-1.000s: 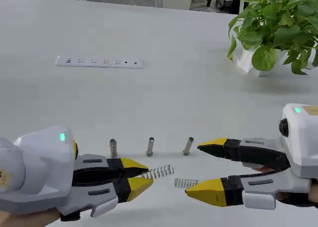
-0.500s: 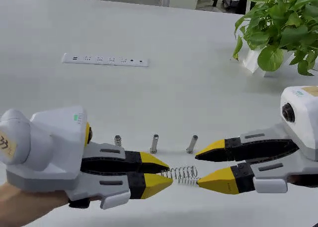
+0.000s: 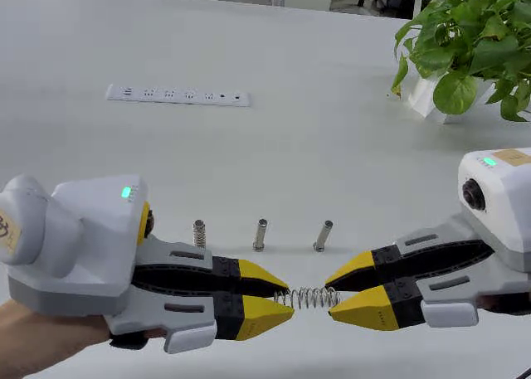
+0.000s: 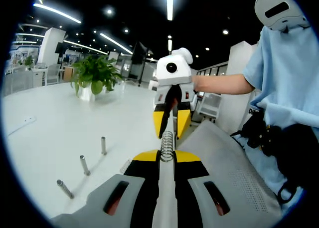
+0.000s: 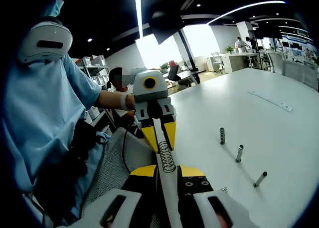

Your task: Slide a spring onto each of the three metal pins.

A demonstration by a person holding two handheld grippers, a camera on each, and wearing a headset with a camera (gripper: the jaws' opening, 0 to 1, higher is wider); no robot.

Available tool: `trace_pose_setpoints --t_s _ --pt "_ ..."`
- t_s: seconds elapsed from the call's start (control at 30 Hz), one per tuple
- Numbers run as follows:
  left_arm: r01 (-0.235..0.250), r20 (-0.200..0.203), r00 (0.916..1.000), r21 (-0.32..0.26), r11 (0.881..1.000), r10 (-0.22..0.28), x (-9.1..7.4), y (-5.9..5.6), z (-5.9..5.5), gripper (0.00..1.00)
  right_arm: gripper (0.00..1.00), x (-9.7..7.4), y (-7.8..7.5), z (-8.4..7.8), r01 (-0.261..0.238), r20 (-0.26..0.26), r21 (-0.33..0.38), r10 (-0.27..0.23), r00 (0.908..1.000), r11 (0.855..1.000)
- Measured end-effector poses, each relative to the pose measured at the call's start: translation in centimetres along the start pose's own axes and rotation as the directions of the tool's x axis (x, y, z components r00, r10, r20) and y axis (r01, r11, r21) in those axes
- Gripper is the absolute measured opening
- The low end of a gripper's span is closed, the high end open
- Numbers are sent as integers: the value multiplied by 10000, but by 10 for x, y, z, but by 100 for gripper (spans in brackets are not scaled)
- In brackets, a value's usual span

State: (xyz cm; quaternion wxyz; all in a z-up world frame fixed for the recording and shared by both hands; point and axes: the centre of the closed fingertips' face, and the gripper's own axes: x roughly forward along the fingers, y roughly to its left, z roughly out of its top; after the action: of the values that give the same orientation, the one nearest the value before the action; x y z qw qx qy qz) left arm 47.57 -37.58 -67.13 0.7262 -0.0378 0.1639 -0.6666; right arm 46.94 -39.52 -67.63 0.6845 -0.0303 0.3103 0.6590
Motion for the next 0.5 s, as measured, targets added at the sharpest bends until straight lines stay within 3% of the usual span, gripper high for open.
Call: trace_pose_setpoints --t_s 0.5 --pt "-33 -69 10000 -156 9999 32 1 -3 -7 7 6 0 1 -2 -74 -185 92 76 9998 9999"
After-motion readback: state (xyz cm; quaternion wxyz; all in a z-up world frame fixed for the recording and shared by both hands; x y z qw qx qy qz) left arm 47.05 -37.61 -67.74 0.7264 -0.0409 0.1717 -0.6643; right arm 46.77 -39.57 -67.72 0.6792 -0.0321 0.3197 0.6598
